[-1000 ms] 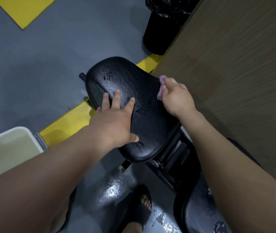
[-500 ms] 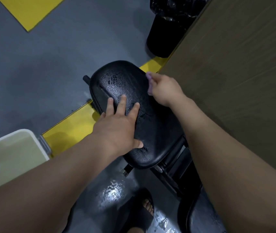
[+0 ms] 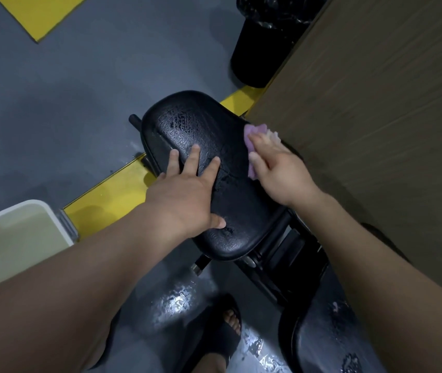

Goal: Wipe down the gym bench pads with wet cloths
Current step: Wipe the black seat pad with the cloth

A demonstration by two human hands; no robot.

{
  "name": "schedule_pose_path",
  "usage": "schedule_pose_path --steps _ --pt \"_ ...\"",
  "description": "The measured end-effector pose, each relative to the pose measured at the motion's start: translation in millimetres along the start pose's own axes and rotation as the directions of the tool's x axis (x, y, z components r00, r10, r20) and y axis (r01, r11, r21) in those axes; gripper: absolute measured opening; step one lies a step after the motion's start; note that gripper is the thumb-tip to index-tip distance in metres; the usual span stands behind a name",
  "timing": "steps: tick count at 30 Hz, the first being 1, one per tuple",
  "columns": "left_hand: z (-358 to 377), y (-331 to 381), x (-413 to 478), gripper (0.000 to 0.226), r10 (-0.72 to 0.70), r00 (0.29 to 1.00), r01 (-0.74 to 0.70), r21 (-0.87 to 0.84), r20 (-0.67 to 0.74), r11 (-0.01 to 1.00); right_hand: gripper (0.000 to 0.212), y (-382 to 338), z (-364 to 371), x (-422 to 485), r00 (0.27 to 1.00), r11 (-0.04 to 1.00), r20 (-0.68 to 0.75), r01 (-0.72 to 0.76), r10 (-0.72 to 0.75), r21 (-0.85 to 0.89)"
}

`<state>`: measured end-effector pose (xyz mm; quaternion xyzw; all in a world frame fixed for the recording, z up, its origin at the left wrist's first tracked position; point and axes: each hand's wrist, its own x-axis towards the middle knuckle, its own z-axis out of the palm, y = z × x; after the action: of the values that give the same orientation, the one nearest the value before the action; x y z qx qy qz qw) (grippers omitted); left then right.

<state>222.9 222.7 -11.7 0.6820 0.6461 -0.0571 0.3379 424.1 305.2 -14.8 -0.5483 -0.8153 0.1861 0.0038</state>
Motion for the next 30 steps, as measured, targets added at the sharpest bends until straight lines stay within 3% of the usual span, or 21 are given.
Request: schedule_pose_path --steps 4,11,18,25,27,30 --pt "-0.1 -2.3 0.6 0.133 -0.018 0.999 0.018 -0.003 -0.027 1.000 0.048 11.5 13.0 -44.1 0.984 0.984 0.028 0.179 -0.178 -0.022" --pt "-5.6 -2.0 -2.1 0.136 -0.038 0.999 0.039 0.024 -0.031 0.999 0.051 0.7 14.6 13.3 0.997 1.000 -0.078 0.003 -0.002 0.011" --pt "-12.1 -11.7 -0.7 0.139 -0.094 0.995 0.095 0.031 -0.025 0.995 0.054 -12.5 25.7 -64.0 0.978 0.978 -0.016 0.210 -0.210 -0.003" --pt "-13.0 -12.7 -2.2 0.139 -0.070 0.997 0.071 0.003 -0.022 0.998 0.056 -11.3 10.1 32.7 1.000 0.999 0.001 -0.002 0.002 -0.037" --pt "-12.3 -12.2 -0.8 0.139 -0.075 0.997 0.075 0.000 -0.023 0.997 0.057 -20.1 13.4 29.4 1.000 0.999 -0.022 0.007 -0.008 -0.033" --pt "-10.3 -13.1 2.9 0.140 -0.074 0.997 0.073 -0.005 -0.016 0.997 0.056 -26.0 19.4 -11.5 0.989 0.990 -0.033 0.143 -0.143 -0.007"
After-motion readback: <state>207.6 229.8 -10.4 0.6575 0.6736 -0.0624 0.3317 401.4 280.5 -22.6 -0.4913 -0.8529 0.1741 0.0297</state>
